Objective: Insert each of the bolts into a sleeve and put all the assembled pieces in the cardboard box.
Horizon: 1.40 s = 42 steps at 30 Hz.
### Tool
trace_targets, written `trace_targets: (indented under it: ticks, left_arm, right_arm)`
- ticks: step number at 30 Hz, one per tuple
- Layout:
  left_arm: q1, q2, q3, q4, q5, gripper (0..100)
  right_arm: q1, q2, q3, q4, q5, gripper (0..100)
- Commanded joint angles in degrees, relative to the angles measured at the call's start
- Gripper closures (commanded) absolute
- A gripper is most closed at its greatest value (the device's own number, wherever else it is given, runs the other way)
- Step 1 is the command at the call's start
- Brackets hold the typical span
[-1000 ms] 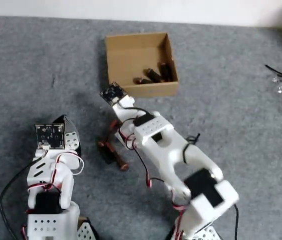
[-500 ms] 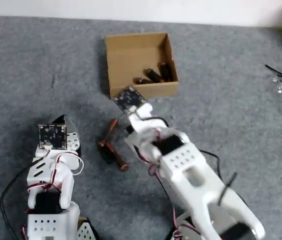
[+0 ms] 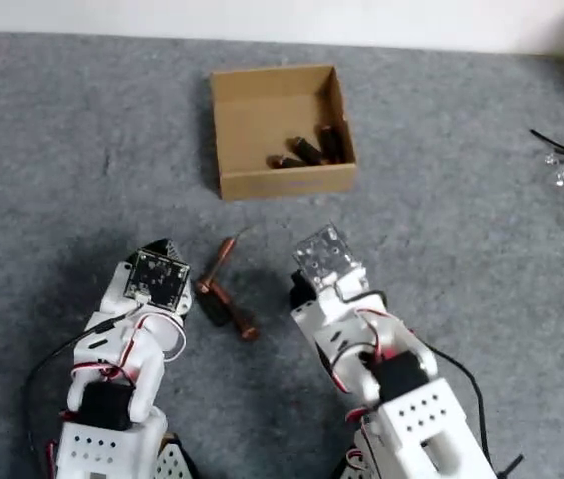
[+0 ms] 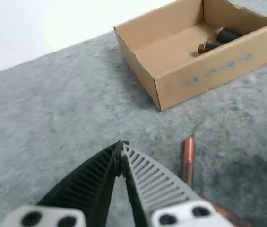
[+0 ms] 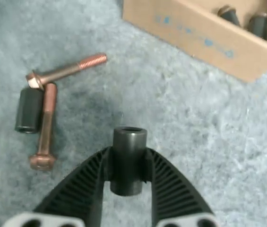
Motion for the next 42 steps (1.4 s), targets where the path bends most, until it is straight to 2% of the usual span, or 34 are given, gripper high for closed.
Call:
trace_targets:
  ticks: [1,5,14,17,23,28,31,36,38,40,42]
  left_arm:
    - [2.6,1.7,-3.7,2.5,-1.0,98]
    - [4.7,11.0,-5.6,-0.7,-2.8,98]
    - [6.6,46.9,-18.0,-10.2,-2.0,98]
    - [7.3,54.7,-21.8,-12.6,5.5,98]
    - [9.2,63.6,-27.2,-12.0,22.7,98]
    - [11.3,65.4,-32.9,-2.3,40.9,88]
    - [14.3,66.0,-33.6,0.4,43.2,85]
    - [22.5,67.8,-31.4,0.4,43.6,90]
    - [23.8,67.7,-30.5,0.4,44.0,95]
    - [23.7,67.8,-30.4,0.4,47.4,99]
    - [22.6,67.8,-30.5,0.6,49.9,99]
  right_arm:
    - [0.9,-4.6,0.9,1.5,0.8,99.3]
    - [0.9,-5.1,1.6,1.6,0.8,99.3]
    - [0.9,-5.5,3.2,1.1,0.8,99.3]
    - [0.9,-5.5,4.7,-1.5,0.8,99.3]
    - [0.9,-5.5,5.6,-2.6,0.9,99.3]
    - [0.9,-5.4,5.7,-2.9,3.7,99.3]
    - [0.9,-5.4,5.7,-2.9,3.7,99.3]
    - [0.9,-5.4,5.7,-2.9,3.9,99.3]
    - [0.9,-5.4,5.7,-2.9,4.0,99.3]
    - [0.9,-5.4,5.7,-2.9,4.0,99.3]
    - [0.9,-5.4,5.7,-2.9,4.0,99.3]
